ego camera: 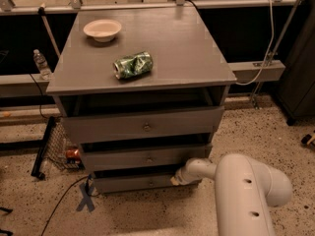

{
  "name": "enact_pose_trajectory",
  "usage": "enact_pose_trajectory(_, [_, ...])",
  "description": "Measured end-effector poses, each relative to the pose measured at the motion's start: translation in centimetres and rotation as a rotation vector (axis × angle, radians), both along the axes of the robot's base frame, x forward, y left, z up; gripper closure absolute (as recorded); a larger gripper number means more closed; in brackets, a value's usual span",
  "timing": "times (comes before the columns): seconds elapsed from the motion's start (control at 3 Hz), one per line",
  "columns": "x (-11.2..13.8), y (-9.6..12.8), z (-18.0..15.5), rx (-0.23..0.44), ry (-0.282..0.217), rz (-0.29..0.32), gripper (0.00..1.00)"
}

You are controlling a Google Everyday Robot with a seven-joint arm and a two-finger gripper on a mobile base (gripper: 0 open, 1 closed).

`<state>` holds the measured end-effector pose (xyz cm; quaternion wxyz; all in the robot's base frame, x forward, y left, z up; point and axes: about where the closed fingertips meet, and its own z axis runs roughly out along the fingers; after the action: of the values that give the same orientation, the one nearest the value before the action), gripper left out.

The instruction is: Close bottom drawer

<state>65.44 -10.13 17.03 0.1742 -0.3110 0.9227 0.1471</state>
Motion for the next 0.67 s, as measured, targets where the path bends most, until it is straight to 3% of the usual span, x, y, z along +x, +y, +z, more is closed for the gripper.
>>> enact_pose_trajectory(0.33, [0.5, 0.5, 0.3, 0.007, 0.001, 0.022, 1.00])
enact_pose_trajectory(0.67, [-0.5, 0.5, -0.8, -0.010, 0.063, 0.035, 1.00])
